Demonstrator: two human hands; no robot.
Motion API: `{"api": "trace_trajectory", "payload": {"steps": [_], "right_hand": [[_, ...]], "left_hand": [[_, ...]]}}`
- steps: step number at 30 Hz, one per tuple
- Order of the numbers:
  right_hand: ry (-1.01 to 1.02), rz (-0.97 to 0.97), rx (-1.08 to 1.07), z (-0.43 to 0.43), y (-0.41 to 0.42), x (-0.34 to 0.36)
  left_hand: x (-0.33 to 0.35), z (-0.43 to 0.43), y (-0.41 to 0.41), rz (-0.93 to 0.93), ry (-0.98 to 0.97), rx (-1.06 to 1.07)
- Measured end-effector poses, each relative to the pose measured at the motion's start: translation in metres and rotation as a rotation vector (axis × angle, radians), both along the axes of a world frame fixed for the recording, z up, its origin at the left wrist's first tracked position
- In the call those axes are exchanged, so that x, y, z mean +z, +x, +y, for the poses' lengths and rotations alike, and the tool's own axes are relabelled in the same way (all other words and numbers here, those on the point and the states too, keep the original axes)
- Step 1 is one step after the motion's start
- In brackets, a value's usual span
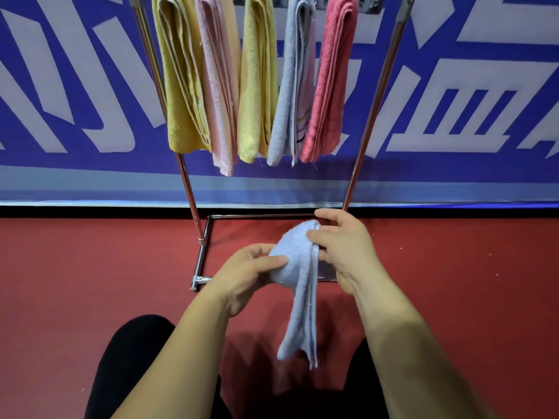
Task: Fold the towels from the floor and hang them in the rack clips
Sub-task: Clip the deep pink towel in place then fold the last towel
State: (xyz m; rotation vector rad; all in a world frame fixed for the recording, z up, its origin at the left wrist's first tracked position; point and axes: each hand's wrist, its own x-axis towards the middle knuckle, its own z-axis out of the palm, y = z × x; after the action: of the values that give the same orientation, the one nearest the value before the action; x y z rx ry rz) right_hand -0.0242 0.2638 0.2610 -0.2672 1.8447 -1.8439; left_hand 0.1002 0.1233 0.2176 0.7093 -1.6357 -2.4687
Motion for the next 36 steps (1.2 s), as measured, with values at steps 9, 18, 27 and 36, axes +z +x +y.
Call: {"api": "trace_trajectory", "payload": {"steps": [9, 18, 27, 36], "right_hand": [[-0.017, 0.043, 0.044, 0.003, -0.009, 0.019], [-0.168, -0.02, 0.001, -0.012, -0.02, 0.049], [-0.013, -0.099, 0.021, -0.023, -0.017, 0.014], [0.03, -0.042, 0.065, -0.025, -0.014, 0.015]], "left_hand": [[0.045, -0.005, -0.022, 0.181, -0.083, 0.086], [0.046, -0.021, -0.017, 0.099, -0.169, -0.066], [0.049, -0.024, -0.033, -0.018, -0.171, 0.117], [0.046, -0.026, -0.041, 0.013, -0.037, 0.202]]}}
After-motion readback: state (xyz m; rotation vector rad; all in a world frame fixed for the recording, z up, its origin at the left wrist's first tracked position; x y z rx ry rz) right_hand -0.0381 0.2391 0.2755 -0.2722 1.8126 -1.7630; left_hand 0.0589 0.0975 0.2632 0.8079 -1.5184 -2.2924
